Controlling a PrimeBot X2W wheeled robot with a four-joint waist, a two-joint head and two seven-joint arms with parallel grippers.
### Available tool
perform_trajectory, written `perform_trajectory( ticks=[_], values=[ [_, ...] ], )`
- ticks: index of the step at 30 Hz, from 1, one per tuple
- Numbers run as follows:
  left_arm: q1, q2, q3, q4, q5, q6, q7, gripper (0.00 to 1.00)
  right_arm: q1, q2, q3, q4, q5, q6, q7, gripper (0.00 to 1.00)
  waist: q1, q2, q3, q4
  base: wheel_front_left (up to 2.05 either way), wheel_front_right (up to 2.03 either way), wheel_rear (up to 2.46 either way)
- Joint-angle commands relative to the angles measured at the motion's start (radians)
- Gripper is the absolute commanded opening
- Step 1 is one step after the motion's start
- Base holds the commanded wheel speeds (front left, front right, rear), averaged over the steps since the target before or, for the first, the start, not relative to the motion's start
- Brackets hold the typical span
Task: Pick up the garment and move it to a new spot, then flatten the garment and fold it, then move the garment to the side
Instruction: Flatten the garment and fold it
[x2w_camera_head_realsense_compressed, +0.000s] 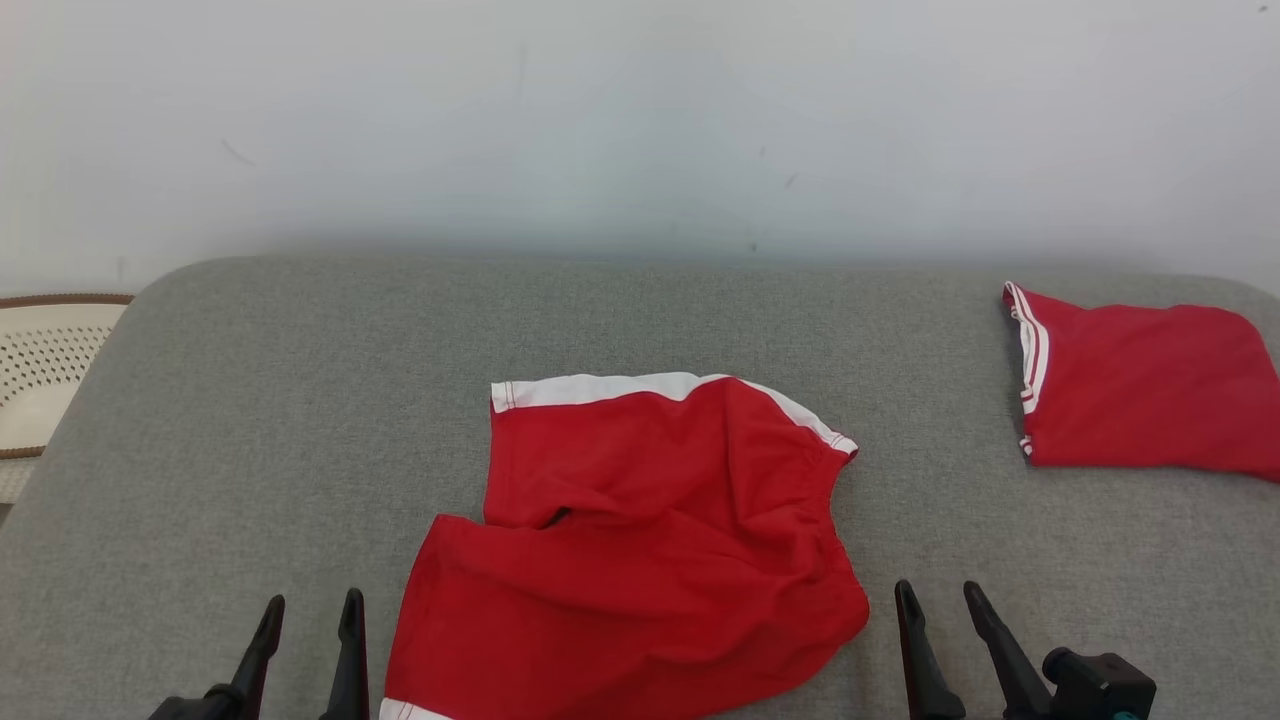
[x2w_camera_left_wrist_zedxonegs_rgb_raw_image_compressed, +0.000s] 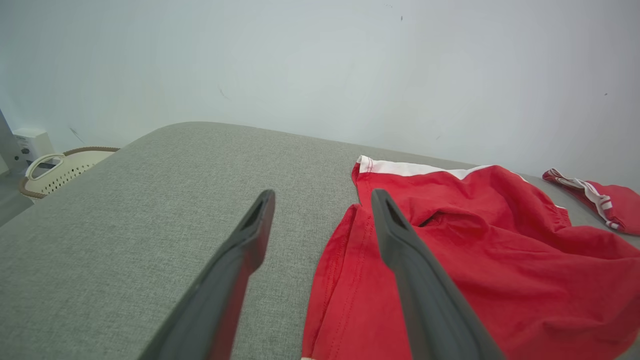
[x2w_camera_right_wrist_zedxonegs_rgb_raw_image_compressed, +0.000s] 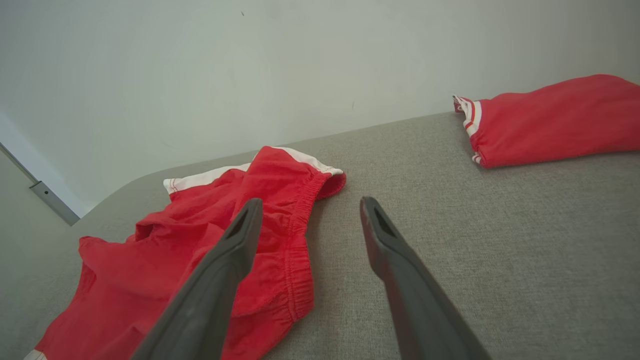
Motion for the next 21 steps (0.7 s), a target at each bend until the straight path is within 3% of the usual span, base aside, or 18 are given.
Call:
perform_trajectory(
  ticks=[1,10,21],
  values=[
    [0.000,0.005,0.011,-0.010,0.023,0.001,-0.005,1.00,0.013,-0.012,0.010,0.013,0.015,0.001,0.013,1.00,0.0000,0.0000,-0.001,0.002,0.00,0.00,0.00],
    [0.022,0.015,0.046,-0.028,0.045,0.012,-0.005,1.00,-0.005,-0.048,0.061,0.072,0.044,0.001,0.060,1.00,0.0000,0.0000,-0.005,0.011,0.00,0.00,0.00],
    [0.018,0.019,0.049,-0.022,0.050,-0.006,-0.006,1.00,-0.127,-0.157,0.198,0.223,0.124,0.001,0.146,1.00,0.0000,0.0000,0.004,0.065,0.00,0.00,0.00]
  ],
)
